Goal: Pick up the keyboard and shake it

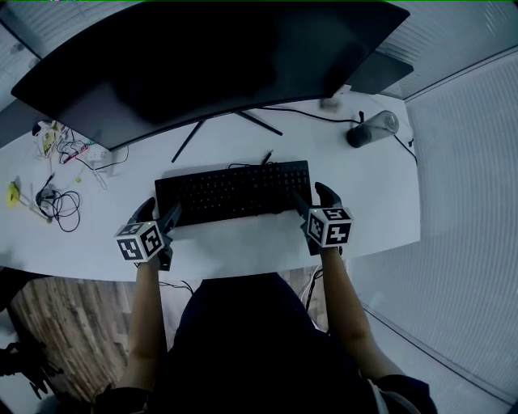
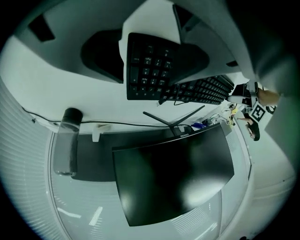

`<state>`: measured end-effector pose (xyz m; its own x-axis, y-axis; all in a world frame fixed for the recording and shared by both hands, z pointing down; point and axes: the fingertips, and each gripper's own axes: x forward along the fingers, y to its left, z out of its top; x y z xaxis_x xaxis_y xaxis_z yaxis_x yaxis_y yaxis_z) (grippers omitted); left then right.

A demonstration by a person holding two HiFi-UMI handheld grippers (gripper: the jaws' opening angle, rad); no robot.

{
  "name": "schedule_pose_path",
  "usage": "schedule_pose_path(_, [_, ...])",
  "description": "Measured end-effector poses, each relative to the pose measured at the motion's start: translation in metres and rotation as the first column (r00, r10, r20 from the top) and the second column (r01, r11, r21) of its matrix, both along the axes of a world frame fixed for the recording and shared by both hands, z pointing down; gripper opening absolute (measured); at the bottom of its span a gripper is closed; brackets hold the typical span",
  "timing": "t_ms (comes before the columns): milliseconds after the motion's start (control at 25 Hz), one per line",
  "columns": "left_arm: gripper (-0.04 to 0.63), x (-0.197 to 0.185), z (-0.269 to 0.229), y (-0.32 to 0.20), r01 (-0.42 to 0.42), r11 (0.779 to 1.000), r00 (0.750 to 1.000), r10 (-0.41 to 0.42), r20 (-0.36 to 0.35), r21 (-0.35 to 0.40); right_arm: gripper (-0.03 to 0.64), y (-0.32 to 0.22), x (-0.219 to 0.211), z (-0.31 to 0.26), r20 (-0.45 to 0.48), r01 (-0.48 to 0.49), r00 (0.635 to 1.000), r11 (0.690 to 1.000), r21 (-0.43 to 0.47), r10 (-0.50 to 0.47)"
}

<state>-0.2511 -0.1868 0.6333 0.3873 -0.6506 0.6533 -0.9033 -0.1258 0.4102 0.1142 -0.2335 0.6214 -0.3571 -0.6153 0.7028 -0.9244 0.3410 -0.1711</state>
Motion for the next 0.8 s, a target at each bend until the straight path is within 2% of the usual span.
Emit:
schedule_pose_path(320, [0.39,-0.005,0.023,-0.005,-0.04,0.992,0.999,0.042,0.009,-0.12,0.313,-0.011,0.0,0.024,0.066,0.011,0.998,0.992,-0.13,-0.002])
schedule_pose_path(600, [0.391,0.001,0.026,-0.01,-0.116,0.981,0.99,0.127,0.063,-0.156,0.314,-0.012,-0.002,0.04,0.099,0.03,0.995,0.978,-0.208,-0.01])
schedule_pose_path(800, [0.391,0.004,0.025,-0.014,-0.172,0.972,0.982,0.182,0.048,-0.162,0.313,-0.012,-0.003,0.041,0.101,0.04,0.995,0.971,-0.237,-0.016])
